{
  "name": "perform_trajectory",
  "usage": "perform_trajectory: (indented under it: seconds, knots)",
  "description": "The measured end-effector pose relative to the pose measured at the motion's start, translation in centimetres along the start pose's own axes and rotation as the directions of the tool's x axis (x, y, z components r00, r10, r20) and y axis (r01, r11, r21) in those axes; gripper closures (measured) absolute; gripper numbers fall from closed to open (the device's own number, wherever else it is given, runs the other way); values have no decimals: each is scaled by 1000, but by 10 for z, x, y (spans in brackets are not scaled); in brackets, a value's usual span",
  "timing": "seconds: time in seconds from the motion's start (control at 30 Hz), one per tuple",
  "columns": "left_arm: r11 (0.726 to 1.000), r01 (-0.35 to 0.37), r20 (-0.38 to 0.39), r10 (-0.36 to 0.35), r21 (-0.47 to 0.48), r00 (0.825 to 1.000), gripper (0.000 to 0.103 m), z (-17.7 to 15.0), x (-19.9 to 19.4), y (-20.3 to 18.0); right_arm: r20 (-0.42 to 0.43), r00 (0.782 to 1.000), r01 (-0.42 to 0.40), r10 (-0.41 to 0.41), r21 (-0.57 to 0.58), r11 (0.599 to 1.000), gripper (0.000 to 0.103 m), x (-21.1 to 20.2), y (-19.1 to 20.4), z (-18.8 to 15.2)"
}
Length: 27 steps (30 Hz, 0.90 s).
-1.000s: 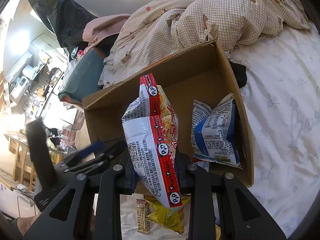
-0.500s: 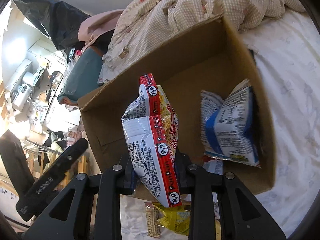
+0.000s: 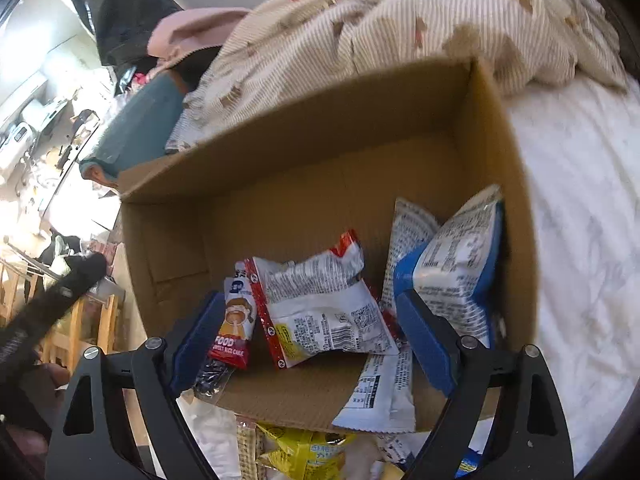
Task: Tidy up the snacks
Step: 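Withdraw both tools from the box toward the remaining snacks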
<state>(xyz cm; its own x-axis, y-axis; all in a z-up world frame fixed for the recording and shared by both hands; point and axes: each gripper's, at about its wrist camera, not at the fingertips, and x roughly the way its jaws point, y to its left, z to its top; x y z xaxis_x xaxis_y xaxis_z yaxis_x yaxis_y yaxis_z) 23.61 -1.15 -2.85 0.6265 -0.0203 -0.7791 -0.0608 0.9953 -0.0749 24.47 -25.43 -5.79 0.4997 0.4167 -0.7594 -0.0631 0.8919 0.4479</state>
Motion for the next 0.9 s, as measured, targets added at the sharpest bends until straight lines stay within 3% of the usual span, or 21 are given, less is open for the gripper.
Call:
perform_trajectory:
  seconds: [0.27,0.47,0.9]
  knots:
    - [1000,12,6,-12,21,1000,10,-3,-18,0,46,999,22,-22,0,1000,13,-32,-3,-1]
    - [999,37,11,-37,-21,999,10,-14,-44,16,58,997,58,-58,3,998,13,-59,-7,-15]
    - [998,66,-11,-66,-17,998,10,-59,-85,31,74,995,66,-69,32,997,13,-117,-14,-68]
